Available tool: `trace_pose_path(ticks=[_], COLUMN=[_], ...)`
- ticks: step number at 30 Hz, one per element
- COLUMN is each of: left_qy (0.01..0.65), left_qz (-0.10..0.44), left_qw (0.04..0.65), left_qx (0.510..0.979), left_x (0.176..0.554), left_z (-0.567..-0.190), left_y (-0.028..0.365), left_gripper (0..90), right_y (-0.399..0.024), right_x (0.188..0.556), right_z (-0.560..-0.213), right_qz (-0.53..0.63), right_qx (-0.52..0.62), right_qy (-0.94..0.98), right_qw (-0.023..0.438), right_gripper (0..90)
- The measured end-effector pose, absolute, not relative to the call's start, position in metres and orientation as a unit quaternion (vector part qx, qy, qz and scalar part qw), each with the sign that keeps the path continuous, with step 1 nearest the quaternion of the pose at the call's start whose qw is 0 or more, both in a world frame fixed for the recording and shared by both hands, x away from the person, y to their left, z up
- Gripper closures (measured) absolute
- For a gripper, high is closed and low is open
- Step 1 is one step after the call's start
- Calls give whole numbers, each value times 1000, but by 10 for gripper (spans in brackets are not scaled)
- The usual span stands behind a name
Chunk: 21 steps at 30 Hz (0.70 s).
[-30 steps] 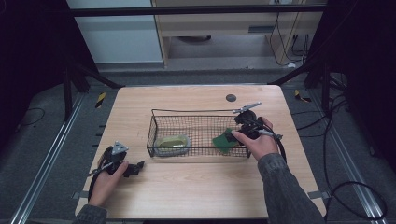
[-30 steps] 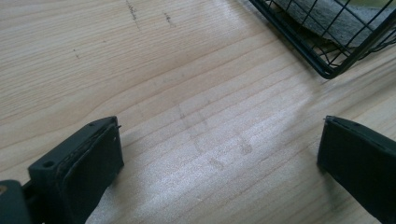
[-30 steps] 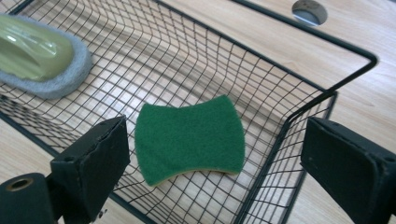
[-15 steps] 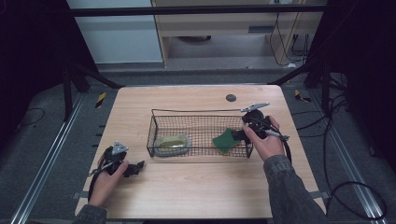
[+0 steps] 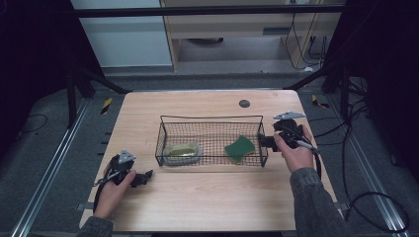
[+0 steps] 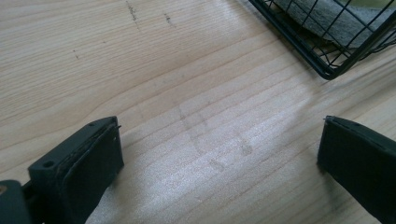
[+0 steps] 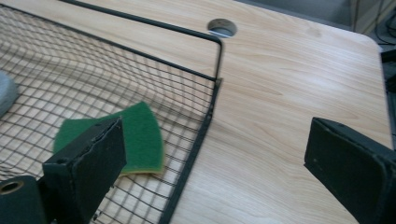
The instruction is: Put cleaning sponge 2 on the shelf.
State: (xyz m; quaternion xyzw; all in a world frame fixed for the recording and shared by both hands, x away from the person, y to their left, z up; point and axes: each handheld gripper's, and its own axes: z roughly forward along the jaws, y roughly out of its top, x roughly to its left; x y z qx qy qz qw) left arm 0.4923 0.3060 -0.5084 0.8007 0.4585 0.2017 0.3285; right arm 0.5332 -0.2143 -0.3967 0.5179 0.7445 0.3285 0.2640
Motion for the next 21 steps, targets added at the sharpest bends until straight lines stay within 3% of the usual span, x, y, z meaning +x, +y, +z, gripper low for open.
trace_pose_path(ticks=[21], left_qy=[459], left_qz=[202], left_qw=[329], left_qx=[801], left_x=[492], left_z=[-508], left_y=[306], left_gripper=[0], right_y=[-275], right_x=[513], right_z=[-428], right_qz=[316], right_qx=[565], right_qy=[712], right_qw=[271], right_gripper=[71])
